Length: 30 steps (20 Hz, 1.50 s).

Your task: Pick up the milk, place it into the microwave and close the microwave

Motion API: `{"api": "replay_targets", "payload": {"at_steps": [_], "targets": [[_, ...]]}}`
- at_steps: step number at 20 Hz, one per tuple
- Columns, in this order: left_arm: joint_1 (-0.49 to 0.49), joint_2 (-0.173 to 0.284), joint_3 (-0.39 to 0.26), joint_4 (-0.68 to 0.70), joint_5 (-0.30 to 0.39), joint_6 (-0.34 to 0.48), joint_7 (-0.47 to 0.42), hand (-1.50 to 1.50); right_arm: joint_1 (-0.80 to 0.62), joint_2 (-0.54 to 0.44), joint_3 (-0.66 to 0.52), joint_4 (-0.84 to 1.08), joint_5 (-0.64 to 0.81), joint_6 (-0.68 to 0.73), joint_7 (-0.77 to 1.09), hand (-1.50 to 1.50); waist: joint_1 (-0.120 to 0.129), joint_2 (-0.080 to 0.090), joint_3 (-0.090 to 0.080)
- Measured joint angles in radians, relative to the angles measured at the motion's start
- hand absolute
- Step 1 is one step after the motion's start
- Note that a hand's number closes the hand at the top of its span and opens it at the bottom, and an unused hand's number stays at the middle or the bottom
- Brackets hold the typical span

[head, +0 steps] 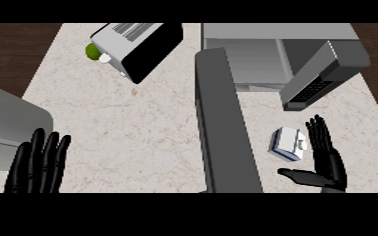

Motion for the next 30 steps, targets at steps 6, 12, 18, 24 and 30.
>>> {"api": "replay_targets", "payload": {"at_steps": [6,12,18,24,30], "targets": [[0.024,0.007,-0.017,-0.011,0.003,0.003,-0.01,-1.5,-0.112,-0.031,-0.011,0.255,0.04,-0.028,-0.091,1.5,0.006,0.001,0.001],[0.044,0.009,-0.039,-0.017,0.003,0.004,-0.023,-1.5,-0.135,-0.052,0.037,0.295,0.116,-0.078,-0.149,1.5,0.011,0.003,0.001],[0.039,0.021,-0.001,-0.009,0.037,-0.007,-0.03,-1.5,-0.137,-0.022,0.069,0.268,0.112,-0.044,-0.166,1.5,0.004,0.0,-0.001],[0.053,0.015,0.0,0.007,0.037,0.002,-0.051,-1.5,-0.103,0.012,0.114,0.18,0.097,-0.016,-0.158,1.5,-0.002,-0.003,-0.001],[0.07,0.029,0.026,-0.009,0.066,-0.008,-0.052,-1.5,-0.068,0.015,0.141,0.11,0.076,-0.001,-0.143,1.5,-0.004,-0.002,-0.001]]}}
